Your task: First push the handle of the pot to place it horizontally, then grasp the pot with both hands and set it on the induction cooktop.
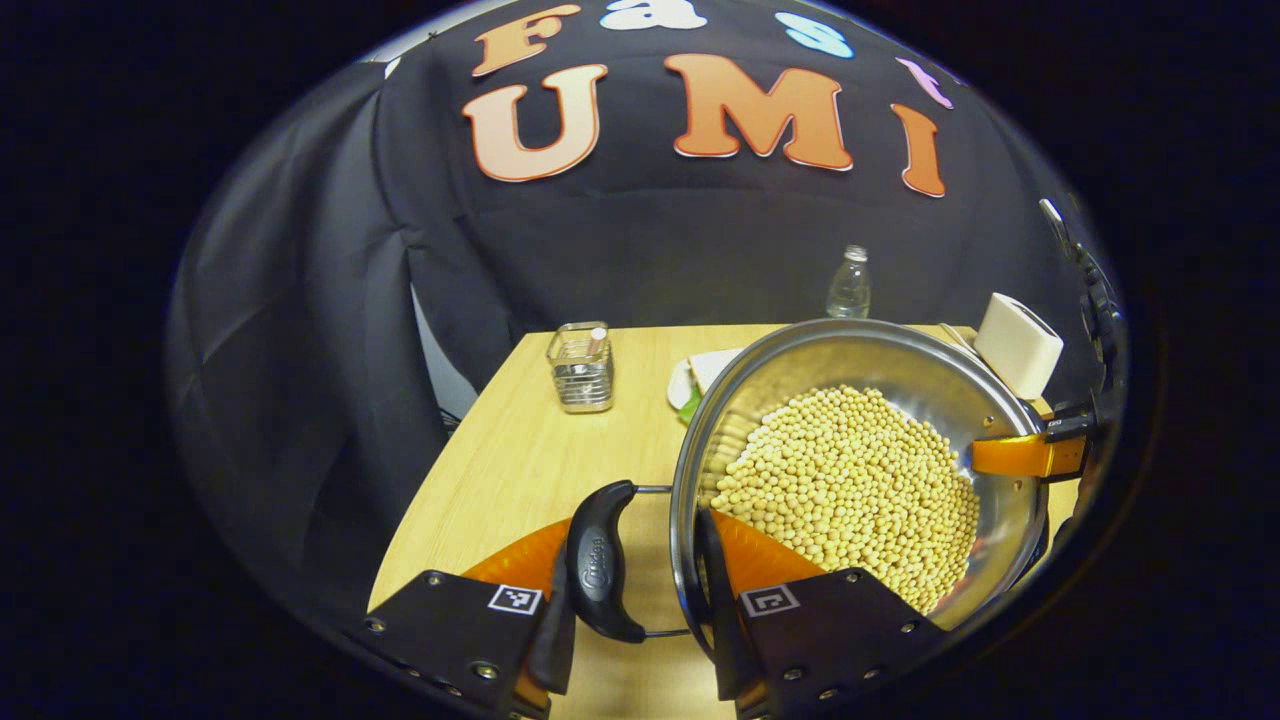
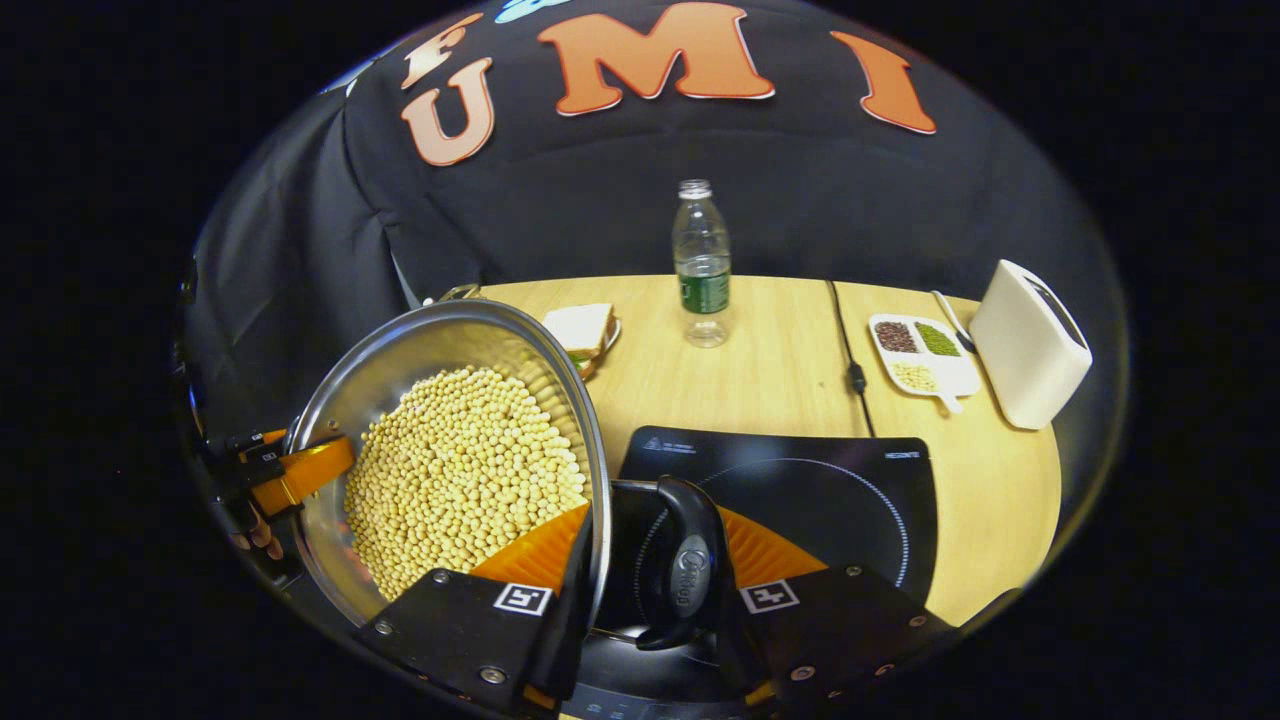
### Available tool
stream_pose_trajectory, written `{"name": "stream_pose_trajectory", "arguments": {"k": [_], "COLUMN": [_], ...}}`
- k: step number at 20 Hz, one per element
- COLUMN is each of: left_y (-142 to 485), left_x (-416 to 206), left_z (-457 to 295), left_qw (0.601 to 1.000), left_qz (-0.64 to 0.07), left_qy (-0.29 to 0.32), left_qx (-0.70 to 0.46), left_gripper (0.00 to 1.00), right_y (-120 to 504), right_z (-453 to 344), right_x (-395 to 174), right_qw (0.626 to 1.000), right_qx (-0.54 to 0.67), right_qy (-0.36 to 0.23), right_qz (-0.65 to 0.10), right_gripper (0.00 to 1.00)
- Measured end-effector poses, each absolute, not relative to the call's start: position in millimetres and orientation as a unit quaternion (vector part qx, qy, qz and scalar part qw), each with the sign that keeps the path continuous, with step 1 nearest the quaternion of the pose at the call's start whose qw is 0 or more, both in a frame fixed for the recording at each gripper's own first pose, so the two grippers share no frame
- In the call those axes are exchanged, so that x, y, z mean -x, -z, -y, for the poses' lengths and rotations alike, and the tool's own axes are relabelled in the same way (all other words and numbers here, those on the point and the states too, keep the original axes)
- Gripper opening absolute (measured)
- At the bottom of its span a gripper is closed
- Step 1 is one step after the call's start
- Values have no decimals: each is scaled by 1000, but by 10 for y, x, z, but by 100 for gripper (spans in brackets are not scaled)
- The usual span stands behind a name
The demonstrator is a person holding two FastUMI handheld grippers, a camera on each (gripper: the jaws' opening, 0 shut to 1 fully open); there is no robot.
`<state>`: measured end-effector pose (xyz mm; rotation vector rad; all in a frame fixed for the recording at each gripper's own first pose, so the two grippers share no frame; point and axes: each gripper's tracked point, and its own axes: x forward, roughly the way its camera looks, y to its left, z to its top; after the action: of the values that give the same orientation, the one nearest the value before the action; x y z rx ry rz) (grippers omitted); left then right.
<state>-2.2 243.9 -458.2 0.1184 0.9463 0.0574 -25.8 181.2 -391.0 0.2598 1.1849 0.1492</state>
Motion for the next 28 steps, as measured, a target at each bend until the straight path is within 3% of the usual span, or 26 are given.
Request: {"name": "stream_pose_trajectory", "arguments": {"k": [15,28], "left_y": [4439,4513], "left_x": [-138,-218], "left_z": [-2552,-2543], "left_qw": [892,883], "left_qz": [-446,-461], "left_qy": [39,61], "left_qx": [-63,-63], "left_gripper": [57,56], "right_y": [3866,3884], "right_z": [-503,-380], "right_x": [569,661], "right_qw": [828,816], "right_qx": [-129,-137], "right_qy": [8,33], "right_qz": [-546,-561], "right_gripper": [54,54]}}
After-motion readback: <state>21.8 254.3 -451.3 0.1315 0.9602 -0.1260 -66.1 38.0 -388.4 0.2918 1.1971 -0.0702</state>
